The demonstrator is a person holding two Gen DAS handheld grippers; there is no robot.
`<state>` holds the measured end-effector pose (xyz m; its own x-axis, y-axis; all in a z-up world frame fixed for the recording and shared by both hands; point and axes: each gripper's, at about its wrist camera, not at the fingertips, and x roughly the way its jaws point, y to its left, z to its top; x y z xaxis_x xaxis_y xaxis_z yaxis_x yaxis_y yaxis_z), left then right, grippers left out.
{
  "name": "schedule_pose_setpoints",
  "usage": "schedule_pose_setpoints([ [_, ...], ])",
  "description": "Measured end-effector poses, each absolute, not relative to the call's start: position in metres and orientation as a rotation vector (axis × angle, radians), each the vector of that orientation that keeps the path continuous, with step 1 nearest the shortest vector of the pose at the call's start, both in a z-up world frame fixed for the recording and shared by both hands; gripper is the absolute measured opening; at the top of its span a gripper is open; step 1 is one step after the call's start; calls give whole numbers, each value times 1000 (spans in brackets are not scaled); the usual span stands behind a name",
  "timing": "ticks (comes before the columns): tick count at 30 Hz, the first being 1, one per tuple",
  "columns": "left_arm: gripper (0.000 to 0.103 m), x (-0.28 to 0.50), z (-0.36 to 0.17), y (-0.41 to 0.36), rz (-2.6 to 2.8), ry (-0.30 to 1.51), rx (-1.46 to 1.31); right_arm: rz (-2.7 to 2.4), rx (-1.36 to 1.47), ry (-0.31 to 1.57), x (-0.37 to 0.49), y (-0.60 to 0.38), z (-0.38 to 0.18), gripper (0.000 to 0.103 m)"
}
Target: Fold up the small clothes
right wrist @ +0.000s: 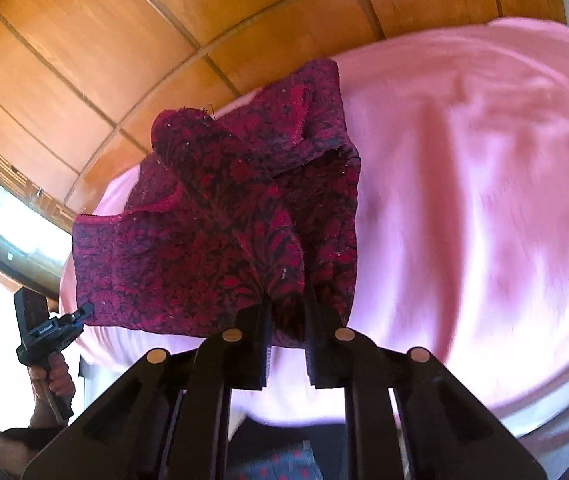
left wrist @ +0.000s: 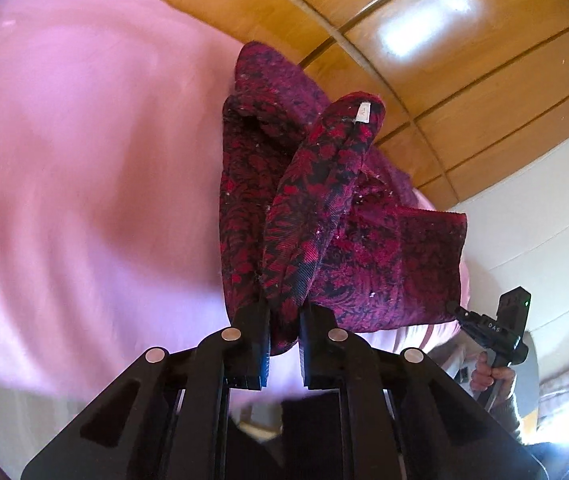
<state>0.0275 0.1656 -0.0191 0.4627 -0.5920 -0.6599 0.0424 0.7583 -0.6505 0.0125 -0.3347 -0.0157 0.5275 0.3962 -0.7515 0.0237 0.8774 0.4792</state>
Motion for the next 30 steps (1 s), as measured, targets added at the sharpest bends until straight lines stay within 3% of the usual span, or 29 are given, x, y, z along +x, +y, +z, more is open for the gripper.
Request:
schedule_pose_setpoints([
  [5,20,22,-12,143,-298,1038,-417,189,463,1045,8,-331,-36,13],
  [7,40,28,-1,133,-249,994,-313,163,427,1040,18,-322,-33,21],
  [9,53,35,12,125,-203,932,-223,148,385,1025,24,-316,-29,31],
  [10,53,35,17,121,-187,909,-187,142,356,1008,29,-311,-26,40],
  [12,53,44,22,113,-159,882,-109,132,301,974,32,-307,-19,49],
  [16,53,53,26,104,-143,848,-24,101,176,925,45,-279,-12,61],
  [30,53,69,20,100,-117,849,41,5,109,845,84,-260,-13,65],
])
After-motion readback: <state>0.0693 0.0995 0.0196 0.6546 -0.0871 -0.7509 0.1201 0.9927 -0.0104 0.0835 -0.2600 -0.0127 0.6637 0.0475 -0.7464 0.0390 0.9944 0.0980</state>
